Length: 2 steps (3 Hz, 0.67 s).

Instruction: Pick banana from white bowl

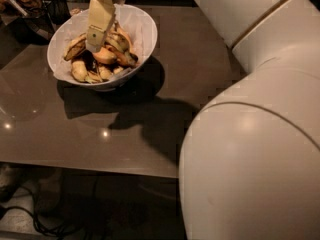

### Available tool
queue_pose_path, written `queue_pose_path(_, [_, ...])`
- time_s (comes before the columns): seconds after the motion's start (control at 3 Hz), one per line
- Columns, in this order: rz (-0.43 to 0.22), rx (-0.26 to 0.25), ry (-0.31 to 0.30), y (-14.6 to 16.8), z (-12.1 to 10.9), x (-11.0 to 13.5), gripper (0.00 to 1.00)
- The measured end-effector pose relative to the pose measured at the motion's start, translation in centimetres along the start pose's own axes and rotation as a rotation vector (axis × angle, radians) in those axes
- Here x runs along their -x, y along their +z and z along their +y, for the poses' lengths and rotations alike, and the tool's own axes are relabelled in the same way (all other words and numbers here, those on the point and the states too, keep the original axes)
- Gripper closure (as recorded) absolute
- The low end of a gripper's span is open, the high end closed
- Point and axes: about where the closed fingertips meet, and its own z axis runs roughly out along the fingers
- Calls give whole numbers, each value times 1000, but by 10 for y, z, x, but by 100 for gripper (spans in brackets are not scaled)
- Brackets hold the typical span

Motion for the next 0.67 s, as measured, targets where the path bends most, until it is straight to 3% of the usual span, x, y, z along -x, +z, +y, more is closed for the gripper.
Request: queue_pose_path(0.67, [53, -23, 116, 20, -27, -17, 2])
